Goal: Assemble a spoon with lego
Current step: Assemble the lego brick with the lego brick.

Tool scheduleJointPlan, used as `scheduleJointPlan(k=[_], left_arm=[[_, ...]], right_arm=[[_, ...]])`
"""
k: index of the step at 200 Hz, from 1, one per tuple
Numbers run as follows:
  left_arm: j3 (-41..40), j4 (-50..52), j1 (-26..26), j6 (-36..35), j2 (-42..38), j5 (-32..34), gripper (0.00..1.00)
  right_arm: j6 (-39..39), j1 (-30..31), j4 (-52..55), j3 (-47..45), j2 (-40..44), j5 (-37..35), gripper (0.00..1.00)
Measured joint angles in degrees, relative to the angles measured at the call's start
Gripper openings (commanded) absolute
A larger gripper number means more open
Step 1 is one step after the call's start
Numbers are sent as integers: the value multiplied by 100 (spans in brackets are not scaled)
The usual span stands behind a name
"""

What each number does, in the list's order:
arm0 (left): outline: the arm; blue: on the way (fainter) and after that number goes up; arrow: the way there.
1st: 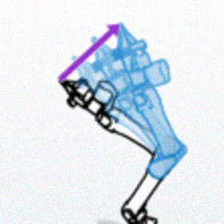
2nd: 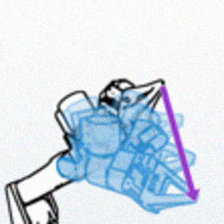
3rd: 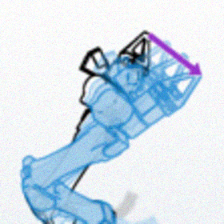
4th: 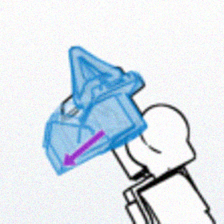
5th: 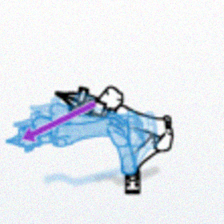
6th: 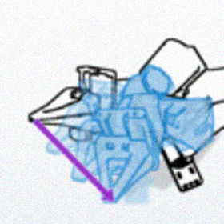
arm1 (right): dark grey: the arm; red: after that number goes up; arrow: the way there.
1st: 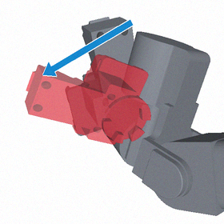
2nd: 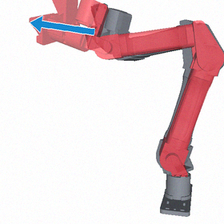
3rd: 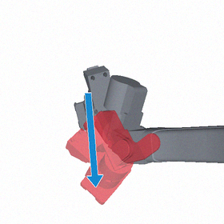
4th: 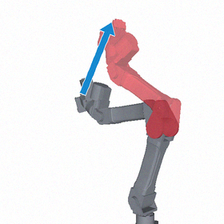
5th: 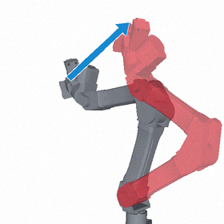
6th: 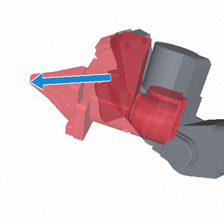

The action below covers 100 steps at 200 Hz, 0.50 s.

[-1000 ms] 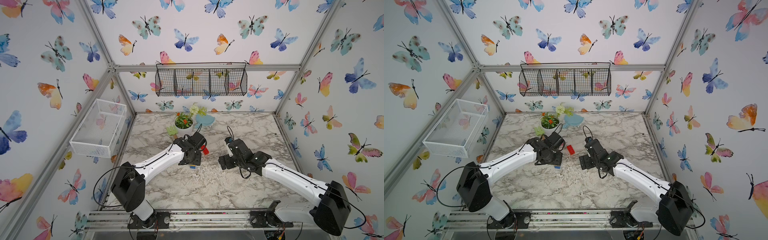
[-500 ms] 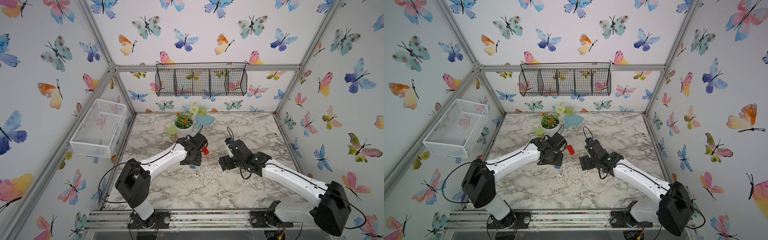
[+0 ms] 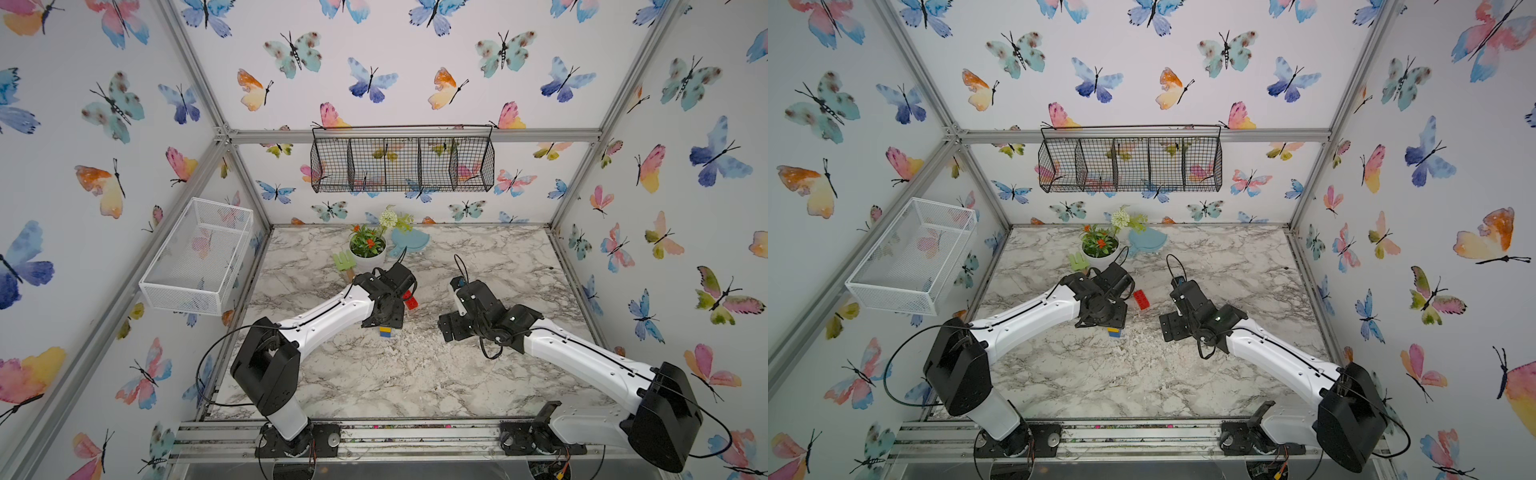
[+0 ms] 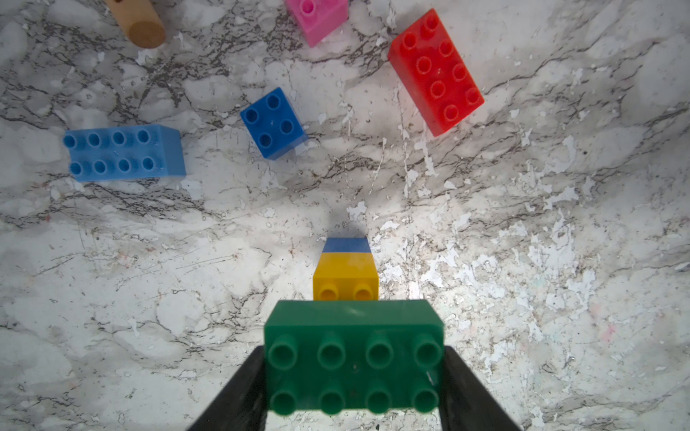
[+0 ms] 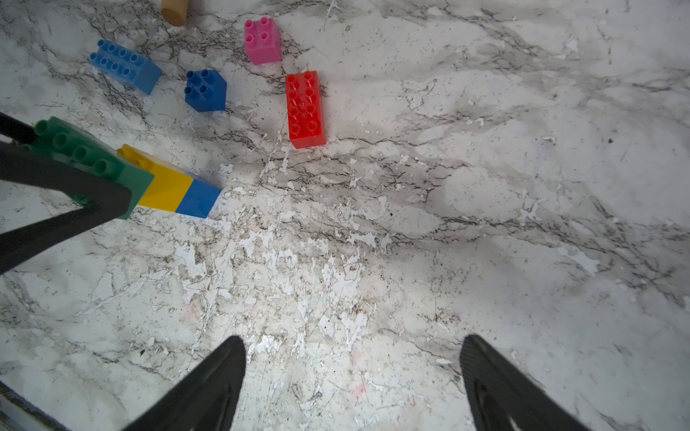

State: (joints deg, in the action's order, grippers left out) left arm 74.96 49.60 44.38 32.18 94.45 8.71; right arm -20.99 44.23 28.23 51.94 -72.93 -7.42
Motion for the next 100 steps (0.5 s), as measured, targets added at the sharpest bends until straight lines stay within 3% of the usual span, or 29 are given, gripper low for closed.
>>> scheduleJointPlan(k=[100], left_arm=[[-186, -188, -2, -2, 2, 28, 18]], right_arm=[[-39, 0, 2, -144, 114, -4, 93]])
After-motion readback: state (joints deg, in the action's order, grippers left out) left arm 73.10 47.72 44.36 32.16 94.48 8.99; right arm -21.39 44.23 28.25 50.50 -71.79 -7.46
